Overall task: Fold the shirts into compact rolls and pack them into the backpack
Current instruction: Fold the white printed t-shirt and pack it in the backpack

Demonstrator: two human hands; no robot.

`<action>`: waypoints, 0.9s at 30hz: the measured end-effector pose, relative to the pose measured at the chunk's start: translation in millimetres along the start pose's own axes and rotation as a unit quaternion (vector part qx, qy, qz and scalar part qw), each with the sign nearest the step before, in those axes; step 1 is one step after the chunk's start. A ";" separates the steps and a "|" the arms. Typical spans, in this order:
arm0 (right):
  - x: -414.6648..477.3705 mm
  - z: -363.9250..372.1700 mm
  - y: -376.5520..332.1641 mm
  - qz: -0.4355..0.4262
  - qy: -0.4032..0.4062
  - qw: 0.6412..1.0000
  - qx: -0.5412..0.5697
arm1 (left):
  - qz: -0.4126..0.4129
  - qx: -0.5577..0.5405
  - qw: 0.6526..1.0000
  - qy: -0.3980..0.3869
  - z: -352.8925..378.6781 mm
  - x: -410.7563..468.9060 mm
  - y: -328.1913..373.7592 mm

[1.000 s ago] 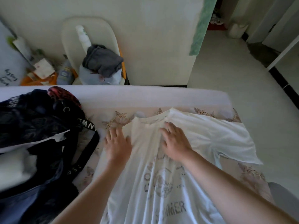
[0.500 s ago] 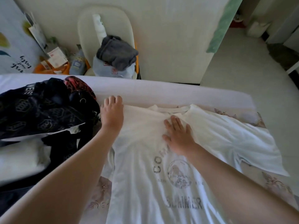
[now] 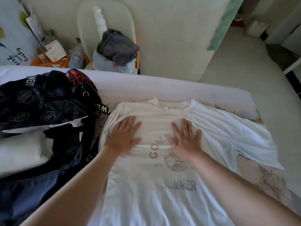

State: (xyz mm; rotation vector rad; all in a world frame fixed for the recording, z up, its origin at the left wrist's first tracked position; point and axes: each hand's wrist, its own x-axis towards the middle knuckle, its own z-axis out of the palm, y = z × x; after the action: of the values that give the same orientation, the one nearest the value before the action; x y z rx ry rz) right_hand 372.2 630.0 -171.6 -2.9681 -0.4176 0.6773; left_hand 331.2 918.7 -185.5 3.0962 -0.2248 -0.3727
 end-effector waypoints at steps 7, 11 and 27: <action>-68.0 10.2 -2.5 -0.038 0.093 0.993 0.055 | -0.028 -0.130 0.986 0.097 -13.4 -60.5 117.0; -139.2 58.0 -4.3 -0.006 0.116 0.992 0.055 | 0.031 -0.149 0.986 0.073 20.4 -126.7 153.6; -329.7 101.0 93.5 -0.115 0.162 0.976 0.090 | 0.075 -0.205 0.968 0.121 28.9 -256.3 229.3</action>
State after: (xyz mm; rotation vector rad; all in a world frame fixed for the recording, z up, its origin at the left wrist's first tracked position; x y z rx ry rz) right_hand 65.9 449.3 -137.2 -2.7282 -0.6195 0.1896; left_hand 45.7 728.8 -146.0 2.6623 -0.3262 -0.0267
